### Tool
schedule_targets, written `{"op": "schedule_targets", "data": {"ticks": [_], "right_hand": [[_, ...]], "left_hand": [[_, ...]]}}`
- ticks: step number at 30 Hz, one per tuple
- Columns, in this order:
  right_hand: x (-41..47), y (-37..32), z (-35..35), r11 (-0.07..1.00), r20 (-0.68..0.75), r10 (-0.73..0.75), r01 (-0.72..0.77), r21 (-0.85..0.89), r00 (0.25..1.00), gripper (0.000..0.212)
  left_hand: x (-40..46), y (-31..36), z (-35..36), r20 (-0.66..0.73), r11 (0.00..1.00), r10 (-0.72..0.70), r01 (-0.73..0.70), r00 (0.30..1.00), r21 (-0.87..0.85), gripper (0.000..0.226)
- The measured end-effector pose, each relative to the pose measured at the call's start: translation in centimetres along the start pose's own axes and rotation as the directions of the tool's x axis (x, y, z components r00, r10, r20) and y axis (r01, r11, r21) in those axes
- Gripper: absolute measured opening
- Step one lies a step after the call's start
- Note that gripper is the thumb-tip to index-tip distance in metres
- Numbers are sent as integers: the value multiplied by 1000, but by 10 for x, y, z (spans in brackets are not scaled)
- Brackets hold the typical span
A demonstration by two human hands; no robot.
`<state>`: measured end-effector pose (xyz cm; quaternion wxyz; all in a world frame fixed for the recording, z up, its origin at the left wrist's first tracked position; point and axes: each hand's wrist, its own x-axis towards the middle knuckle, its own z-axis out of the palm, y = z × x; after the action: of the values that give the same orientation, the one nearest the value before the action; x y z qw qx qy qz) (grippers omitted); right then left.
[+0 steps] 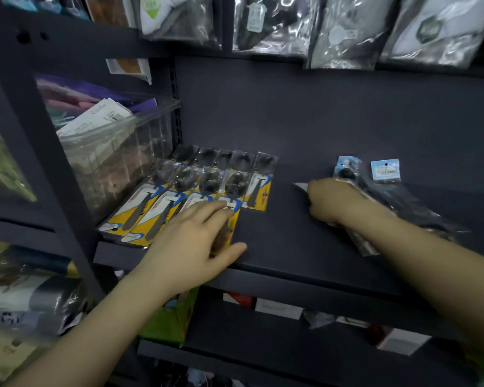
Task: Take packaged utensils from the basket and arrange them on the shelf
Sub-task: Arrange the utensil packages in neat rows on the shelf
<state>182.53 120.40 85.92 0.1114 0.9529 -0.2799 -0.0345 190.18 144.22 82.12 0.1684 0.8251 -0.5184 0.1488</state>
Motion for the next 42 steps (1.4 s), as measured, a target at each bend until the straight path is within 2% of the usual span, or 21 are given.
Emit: {"op": "schedule_targets", "data": {"ticks": [3, 5, 9, 10, 12, 14, 15, 16, 17, 18, 19, 20, 22, 23, 25, 27, 28, 31, 35, 38, 42], "right_hand": [[-6, -1, -2, 992, -53, -94, 90, -86, 994, 36], [-15, 2, -15, 985, -105, -170, 166, -48, 980, 33], [-49, 10, -46, 920, -139, -390, 381, -89, 910, 39], [-55, 10, -50, 895, -205, -446, 426, -134, 871, 33], [-59, 13, -52, 826, -447, -558, 518, -222, 699, 14], [-52, 24, -48, 833, -684, -494, 519, -194, 536, 21], [-46, 29, -46, 859, -766, -393, 500, -110, 508, 26], [-39, 34, -44, 887, -810, -273, 462, -3, 519, 34], [-33, 38, -40, 903, -803, -146, 410, 131, 578, 43], [-27, 39, -36, 881, -721, -46, 368, 296, 691, 51], [-22, 39, -32, 802, -586, 3, 348, 485, 810, 52], [-18, 35, -29, 657, -444, -9, 340, 673, 896, 45], [-8, 23, -20, 324, -234, -118, 260, 910, 965, 10], [-2, 14, -15, 272, -183, -147, 218, 937, 972, 6], [11, -4, -6, 314, -107, -187, 163, 935, 976, 20], [23, -20, -3, 348, -70, -187, 133, 928, 980, 24], [30, -26, -3, 348, -66, -178, 126, 929, 982, 25], [47, -37, -1, 405, -107, -136, 154, 901, 985, 29], [54, -40, 9, 617, -167, -127, 210, 759, 978, 36], [57, -40, 12, 642, -210, -89, 217, 736, 974, 8], [58, -34, 18, 689, -233, -68, 214, 692, 970, 33]], "left_hand": [[29, 18, -3, -44, 996, 51, -54, 998, -69, 66], [51, 28, -3, -53, 994, 82, -86, 995, -70, 69], [80, 47, -7, 37, 996, 72, -74, 997, 46, 68], [81, 53, -9, 47, 996, 63, -66, 997, 64, 64], [77, 61, -5, 12, 996, 51, -50, 999, -71, 44], [66, 68, 0, -2, 952, -44, 41, 999, -304, 36], [58, 69, 2, -1, 910, -117, 107, 993, -400, 40], [49, 69, 4, 11, 848, -199, 178, 980, -499, 39], [41, 70, 4, 24, 765, -273, 232, 962, -601, 34], [33, 72, 3, 45, 670, -337, 273, 940, -691, 26], [26, 74, 3, 71, 562, -392, 300, 917, -771, 18], [20, 76, 2, 95, 463, -434, 312, 896, -829, 9], [10, 76, 5, 132, 388, -487, 350, 863, -853, 7], [5, 76, 6, 128, 411, -496, 362, 859, -837, 12], [-5, 72, 8, 37, 614, -479, 365, 877, -700, 12], [-13, 62, 11, -93, 878, -369, 314, 925, -361, 28], [-14, 57, 14, -127, 937, -296, 262, 947, -229, 36], [-16, 45, 15, -63, 985, -171, 169, 983, -42, 40], [-15, 25, 18, 84, 999, -20, 16, 996, 49, 60], [-10, 19, 19, 81, 997, 45, -51, 996, 65, 66], [3, 26, 20, 48, 993, 30, -35, 998, 112, 56]]}}
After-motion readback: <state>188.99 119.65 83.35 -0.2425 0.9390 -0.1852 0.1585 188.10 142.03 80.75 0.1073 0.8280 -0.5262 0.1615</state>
